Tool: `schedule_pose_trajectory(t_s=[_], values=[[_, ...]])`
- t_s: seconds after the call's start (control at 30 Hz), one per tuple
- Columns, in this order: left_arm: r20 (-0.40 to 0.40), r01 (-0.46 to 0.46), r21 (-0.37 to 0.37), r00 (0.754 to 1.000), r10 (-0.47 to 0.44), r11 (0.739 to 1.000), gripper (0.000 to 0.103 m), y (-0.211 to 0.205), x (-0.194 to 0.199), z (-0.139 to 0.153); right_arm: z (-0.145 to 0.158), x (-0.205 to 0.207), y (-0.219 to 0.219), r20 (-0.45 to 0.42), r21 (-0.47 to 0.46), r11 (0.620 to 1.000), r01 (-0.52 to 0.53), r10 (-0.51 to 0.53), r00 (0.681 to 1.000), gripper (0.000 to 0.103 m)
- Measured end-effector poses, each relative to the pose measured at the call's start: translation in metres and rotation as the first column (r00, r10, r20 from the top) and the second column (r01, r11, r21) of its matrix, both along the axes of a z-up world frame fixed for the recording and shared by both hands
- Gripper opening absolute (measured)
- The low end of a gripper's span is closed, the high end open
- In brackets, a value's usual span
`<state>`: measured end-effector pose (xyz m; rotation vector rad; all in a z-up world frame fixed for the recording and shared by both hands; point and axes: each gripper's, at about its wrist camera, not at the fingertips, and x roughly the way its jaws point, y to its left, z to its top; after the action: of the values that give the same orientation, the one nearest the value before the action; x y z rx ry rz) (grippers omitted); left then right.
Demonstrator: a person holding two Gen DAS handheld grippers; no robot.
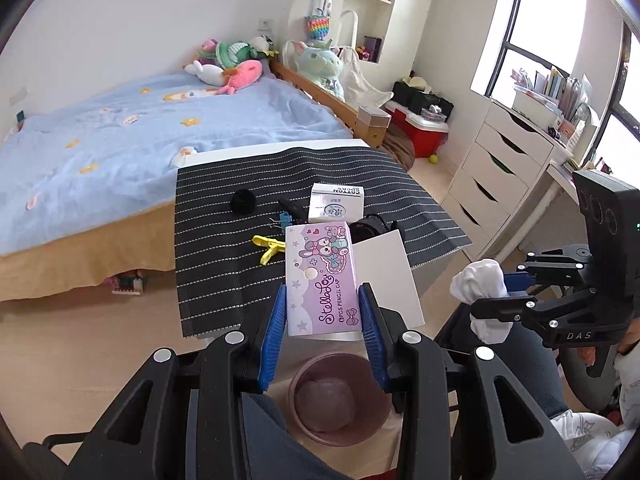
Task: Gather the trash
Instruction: 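Carry the pink card and white socks over the pink wastebasket and release both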
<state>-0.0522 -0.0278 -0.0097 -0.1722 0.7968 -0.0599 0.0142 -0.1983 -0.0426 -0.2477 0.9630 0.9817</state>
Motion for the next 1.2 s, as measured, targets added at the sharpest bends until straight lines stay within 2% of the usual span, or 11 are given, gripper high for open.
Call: schedule_pose_trajectory(t_s=[0.1,0.17,0.2,0.23,0.33,0.5,1.0,1.2], values=[[-0.002,0.014,0.005,1.000,-0.014,1.000,0.036,-0.002,-0.005,-0.001,-0.003,-0.005,0.001,-0.009,0.005,1.000,-0.013,0.013,1.000,0.034],[0.001,0.018,0.005,1.000,-0.018,1.000,0.036,-0.004,-0.008,0.001,-0.003,-0.005,-0.001,-0.010,0.014,1.000,-0.005,0.005,1.000,0.053],[0.003,0.020,0.006,1.000,-0.020,1.000,0.036,-0.004,-0.009,0.002,-0.002,-0.004,-0.002,-0.006,0.021,1.000,0.005,-0.005,1.000,0.068],[0.004,0.022,0.006,1.000,-0.022,1.000,0.036,-0.004,-0.009,0.002,-0.001,-0.004,-0.004,-0.004,0.029,0.999,0.015,-0.014,1.000,0.075],[0.003,0.032,0.009,0.999,-0.032,0.999,0.036,-0.008,-0.010,0.004,0.001,-0.001,-0.007,0.005,0.022,0.999,0.042,-0.042,0.999,0.087],[-0.008,0.061,0.011,0.998,-0.061,0.998,0.036,-0.014,-0.011,0.002,0.003,0.002,-0.014,0.007,0.023,0.996,0.088,-0.089,0.996,0.091],[-0.054,0.158,0.055,0.986,-0.155,0.986,0.036,-0.039,-0.010,-0.007,0.015,0.014,-0.039,0.031,0.036,0.979,0.200,-0.201,0.979,0.093],[-0.065,0.186,0.065,0.981,-0.182,0.980,0.037,-0.046,-0.011,-0.006,0.015,0.017,-0.044,0.024,0.042,0.976,0.214,-0.215,0.976,0.093]])
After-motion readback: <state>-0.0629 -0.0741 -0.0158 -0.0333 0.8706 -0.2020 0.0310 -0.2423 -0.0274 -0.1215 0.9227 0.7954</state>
